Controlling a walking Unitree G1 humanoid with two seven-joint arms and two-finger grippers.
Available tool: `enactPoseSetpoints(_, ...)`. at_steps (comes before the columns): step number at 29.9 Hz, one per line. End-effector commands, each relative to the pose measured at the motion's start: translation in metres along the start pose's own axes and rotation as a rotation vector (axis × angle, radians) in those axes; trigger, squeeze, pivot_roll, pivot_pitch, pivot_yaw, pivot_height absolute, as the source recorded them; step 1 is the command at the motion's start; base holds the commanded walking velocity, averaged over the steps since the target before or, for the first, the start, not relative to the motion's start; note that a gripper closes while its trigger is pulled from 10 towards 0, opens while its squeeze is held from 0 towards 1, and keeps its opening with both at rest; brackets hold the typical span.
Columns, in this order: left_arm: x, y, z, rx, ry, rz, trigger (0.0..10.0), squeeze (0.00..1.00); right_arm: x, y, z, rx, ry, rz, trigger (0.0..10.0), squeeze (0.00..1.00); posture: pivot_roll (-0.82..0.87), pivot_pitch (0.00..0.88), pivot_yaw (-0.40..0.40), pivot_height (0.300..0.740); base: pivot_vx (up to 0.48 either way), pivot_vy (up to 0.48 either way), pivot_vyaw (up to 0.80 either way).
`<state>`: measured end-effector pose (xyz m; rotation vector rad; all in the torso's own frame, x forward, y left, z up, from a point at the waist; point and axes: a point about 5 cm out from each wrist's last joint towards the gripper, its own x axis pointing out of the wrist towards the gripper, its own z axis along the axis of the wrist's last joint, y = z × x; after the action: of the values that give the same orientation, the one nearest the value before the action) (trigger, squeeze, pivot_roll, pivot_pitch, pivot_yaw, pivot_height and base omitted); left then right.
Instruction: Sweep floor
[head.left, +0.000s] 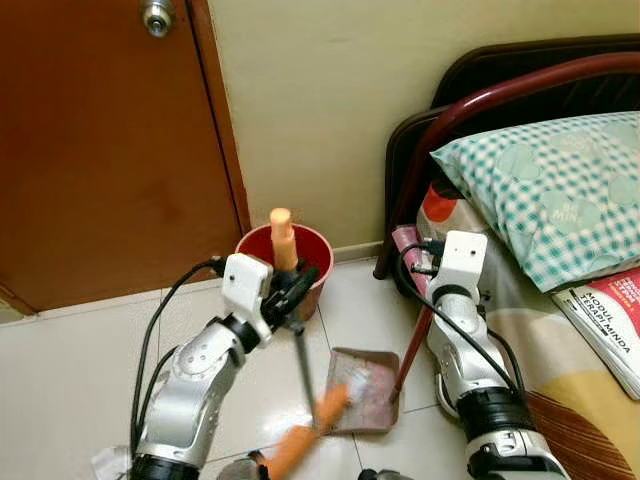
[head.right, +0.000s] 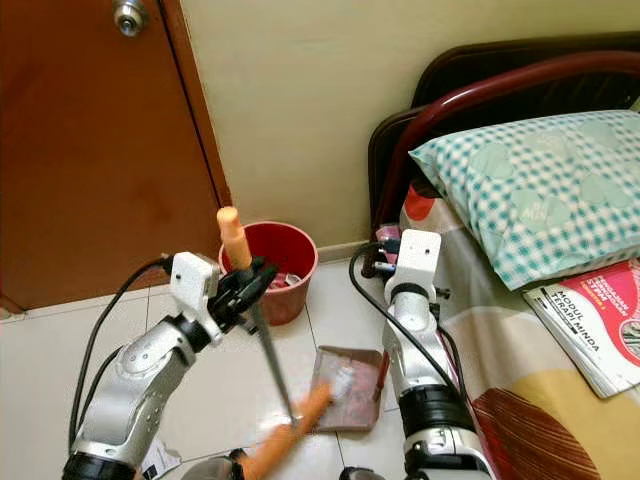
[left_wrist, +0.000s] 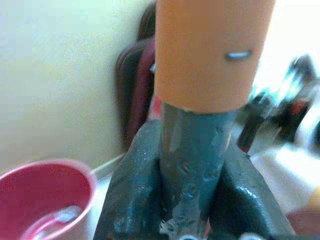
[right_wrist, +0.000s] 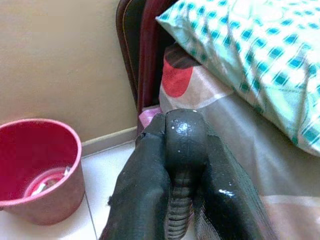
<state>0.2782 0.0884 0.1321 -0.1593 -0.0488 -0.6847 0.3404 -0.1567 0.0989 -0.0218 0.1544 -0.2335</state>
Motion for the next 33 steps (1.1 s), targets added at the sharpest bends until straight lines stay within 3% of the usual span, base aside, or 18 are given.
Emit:
enactPoseSetpoints(1,0.003,-0.005,0.007,-0.058,-0.048,-0.022,10.0,0.0,-0.001,0.003,-0.005,-0.001,0.021,0.018,10.0,0.0,0.08,0.175,-0.002,0.74,0.0,0.0,0.0)
enactPoseSetpoints(5,0.001,0.007,0.01,-0.016,-0.067,0.053,10.0,0.0,-0.002,0.007,-0.006,0.02,0.02,0.047,10.0,0.0,0.08,0.171,-0.003,0.74,0.0,0.0,0.0)
enactPoseSetpoints(8,-0.015,0.038,0.015,0.082,-0.075,0.227,10.0,0.0,-0.005,0.01,-0.004,0.027,-0.008,0.105,10.0,0.0,0.08,0.17,-0.003,0.74,0.0,0.0,0.0)
enactPoseSetpoints(9,-0.015,0.038,0.015,0.082,-0.075,0.227,10.0,0.0,-0.005,0.01,-0.004,0.027,-0.008,0.105,10.0,0.0,0.08,0.17,-0.003,0.74,0.0,0.0,0.0)
enactPoseSetpoints(11,-0.044,0.07,0.018,0.146,-0.062,0.416,10.0,0.0,-0.011,0.002,-0.003,0.008,-0.059,0.158,10.0,0.0,0.09,0.169,-0.006,0.74,0.0,0.0,0.0)
enactPoseSetpoints(12,-0.052,0.076,0.018,0.159,-0.055,0.45,10.0,0.0,-0.013,-0.002,-0.003,0.005,-0.07,0.162,10.0,0.0,0.09,0.168,-0.006,0.74,0.0,0.0,0.0)
enactPoseSetpoints(17,-0.065,0.081,0.016,0.163,-0.034,0.497,10.0,0.0,-0.017,-0.011,-0.005,0.0,-0.09,0.149,10.0,0.0,0.09,0.158,-0.008,0.74,0.0,0.0,0.0)
enactPoseSetpoints(21,-0.086,0.079,-0.005,0.158,0.058,0.518,10.0,0.0,-0.025,-0.031,-0.01,0.011,-0.108,0.112,10.0,0.0,0.08,0.097,-0.017,0.74,0.0,0.0,0.0)
enactPoseSetpoints(27,-0.1,0.071,-0.032,0.153,0.144,0.504,10.0,0.0,-0.035,-0.043,-0.017,0.004,-0.12,0.106,10.0,0.0,0.08,0.034,-0.005,0.74,0.0,0.0,0.23)
enactPoseSetpoints(33,-0.098,0.067,-0.036,0.175,0.149,0.495,10.0,0.0,-0.034,-0.044,-0.009,0.02,-0.156,0.095,10.0,0.0,0.08,0.044,0.027,0.74,0.0,0.0,0.8)
